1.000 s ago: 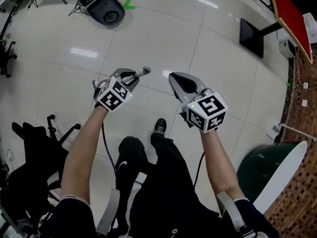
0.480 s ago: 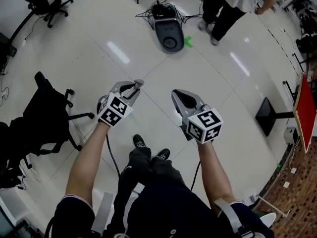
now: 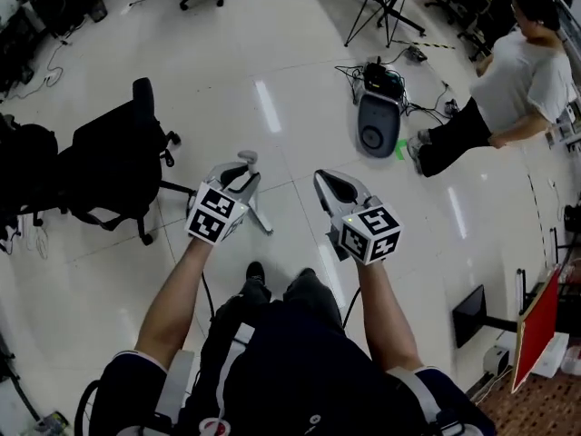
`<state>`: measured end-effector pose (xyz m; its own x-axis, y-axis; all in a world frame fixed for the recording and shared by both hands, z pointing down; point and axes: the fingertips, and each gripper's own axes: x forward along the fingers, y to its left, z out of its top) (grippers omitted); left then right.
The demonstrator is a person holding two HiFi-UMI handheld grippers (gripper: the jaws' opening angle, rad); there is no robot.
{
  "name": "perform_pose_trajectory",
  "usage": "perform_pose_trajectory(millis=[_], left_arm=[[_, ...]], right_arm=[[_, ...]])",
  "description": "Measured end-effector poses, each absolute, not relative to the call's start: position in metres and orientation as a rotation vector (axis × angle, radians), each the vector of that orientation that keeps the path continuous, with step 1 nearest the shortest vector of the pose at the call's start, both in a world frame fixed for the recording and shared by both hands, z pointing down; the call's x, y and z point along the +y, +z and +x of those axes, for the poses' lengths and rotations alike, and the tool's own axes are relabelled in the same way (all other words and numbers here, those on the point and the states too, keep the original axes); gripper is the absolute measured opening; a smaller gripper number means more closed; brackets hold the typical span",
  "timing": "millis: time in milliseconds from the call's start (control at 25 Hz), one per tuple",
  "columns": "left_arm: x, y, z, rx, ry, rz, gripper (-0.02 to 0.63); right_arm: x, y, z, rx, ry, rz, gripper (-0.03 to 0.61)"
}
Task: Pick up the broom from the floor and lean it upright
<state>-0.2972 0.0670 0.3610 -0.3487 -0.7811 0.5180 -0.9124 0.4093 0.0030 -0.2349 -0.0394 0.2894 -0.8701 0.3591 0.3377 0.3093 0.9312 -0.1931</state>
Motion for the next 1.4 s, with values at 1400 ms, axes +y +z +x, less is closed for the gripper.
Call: perform_pose_trajectory(millis=[1400], left_arm=[[0.327,0.398,-0.473,-2.511,-0.169,-0.121,0.094]], right_arm=[[0.193,0.288,-0.498,-2.179,-0.094,-1.658,0.005]])
